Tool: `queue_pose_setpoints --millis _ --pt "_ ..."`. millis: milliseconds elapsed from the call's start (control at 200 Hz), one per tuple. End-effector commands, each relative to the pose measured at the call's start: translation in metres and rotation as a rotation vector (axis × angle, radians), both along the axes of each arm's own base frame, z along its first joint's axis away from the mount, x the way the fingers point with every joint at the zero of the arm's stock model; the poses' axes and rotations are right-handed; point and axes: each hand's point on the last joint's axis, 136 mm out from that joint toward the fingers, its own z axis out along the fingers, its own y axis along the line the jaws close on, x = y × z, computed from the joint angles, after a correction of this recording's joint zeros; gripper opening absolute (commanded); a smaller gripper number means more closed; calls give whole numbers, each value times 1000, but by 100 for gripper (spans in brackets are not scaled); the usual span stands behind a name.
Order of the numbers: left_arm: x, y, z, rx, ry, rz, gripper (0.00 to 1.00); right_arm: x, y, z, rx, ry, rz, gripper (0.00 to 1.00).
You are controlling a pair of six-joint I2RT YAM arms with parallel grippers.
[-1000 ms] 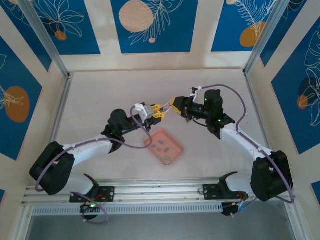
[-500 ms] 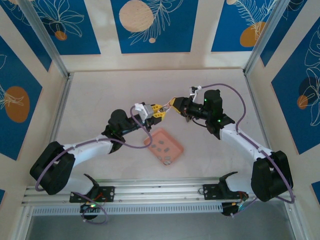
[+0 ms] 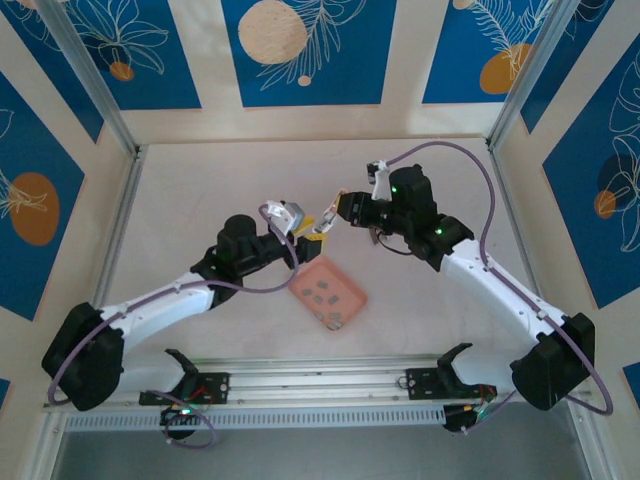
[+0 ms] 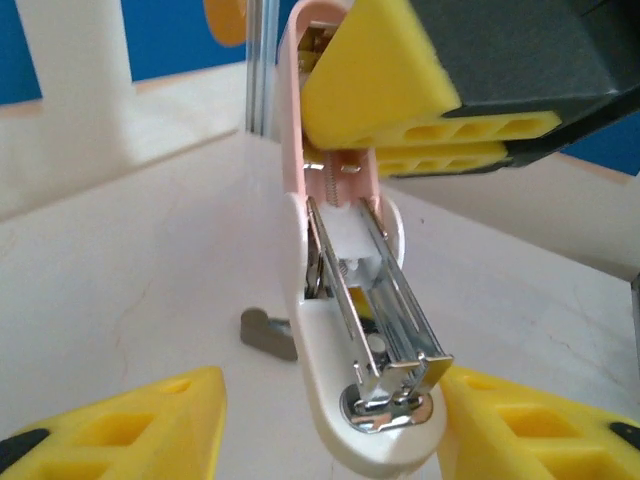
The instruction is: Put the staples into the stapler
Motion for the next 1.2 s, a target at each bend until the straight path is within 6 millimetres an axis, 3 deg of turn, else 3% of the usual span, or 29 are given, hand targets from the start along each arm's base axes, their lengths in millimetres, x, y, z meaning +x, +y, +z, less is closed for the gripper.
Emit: queue_pose_setpoints --millis 0,245,460,650,960,1080,1195 --pt "-4 15 -6 103 119 69 57 3 -3 -13 -201 -61 28 21" --pt "-12 25 -15 196 200 81 59 -4 26 -12 -309 -137 155 21" --pt "-10 17 -24 197 255 68 58 -16 51 -11 -286 -155 259 20" --pt "1 19 -25 196 250 118 58 -16 54 -14 -292 -146 253 20" --pt "13 3 -15 118 268 108 58 -18 60 -18 -301 -128 259 20" --pt "19 1 -16 107 271 130 52 -19 62 -19 -292 -122 261 20" --pt "24 3 -18 116 270 157 41 -20 64 -19 -282 -117 264 20"
